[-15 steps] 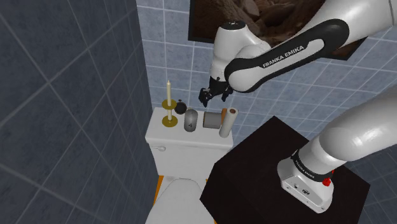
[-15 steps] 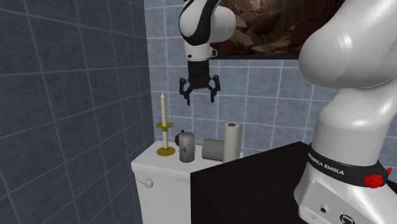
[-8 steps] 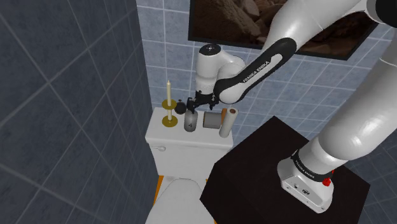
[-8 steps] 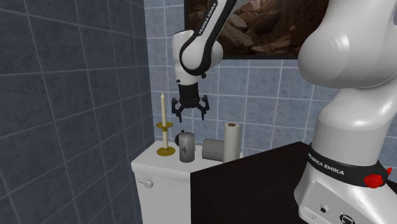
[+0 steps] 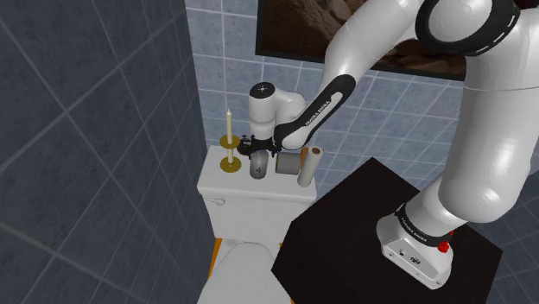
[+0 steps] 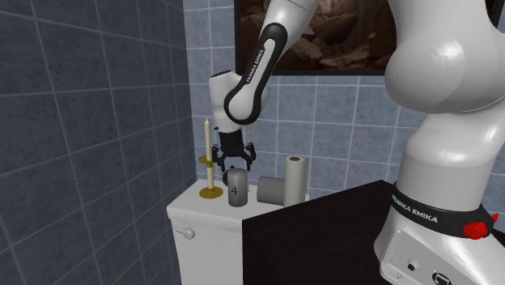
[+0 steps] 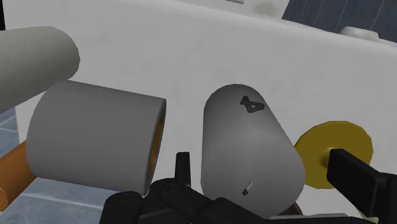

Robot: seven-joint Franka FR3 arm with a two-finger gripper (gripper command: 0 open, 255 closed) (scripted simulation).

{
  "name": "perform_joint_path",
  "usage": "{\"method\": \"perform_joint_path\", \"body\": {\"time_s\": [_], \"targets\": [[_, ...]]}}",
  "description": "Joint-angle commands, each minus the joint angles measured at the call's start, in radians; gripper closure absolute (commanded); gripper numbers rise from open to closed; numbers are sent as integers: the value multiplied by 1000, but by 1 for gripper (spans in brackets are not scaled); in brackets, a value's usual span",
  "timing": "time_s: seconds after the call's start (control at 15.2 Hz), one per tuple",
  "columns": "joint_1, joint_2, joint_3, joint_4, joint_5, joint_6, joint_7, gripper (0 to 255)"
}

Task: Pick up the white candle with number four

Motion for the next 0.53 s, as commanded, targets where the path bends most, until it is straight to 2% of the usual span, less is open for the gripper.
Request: {"method": "perform_joint_path", "body": {"time_s": [0.0, 0.46], "targets": [[14, 32, -21, 21, -21, 10, 26, 0], [52, 117, -70, 56, -80, 58, 78, 0]]}}
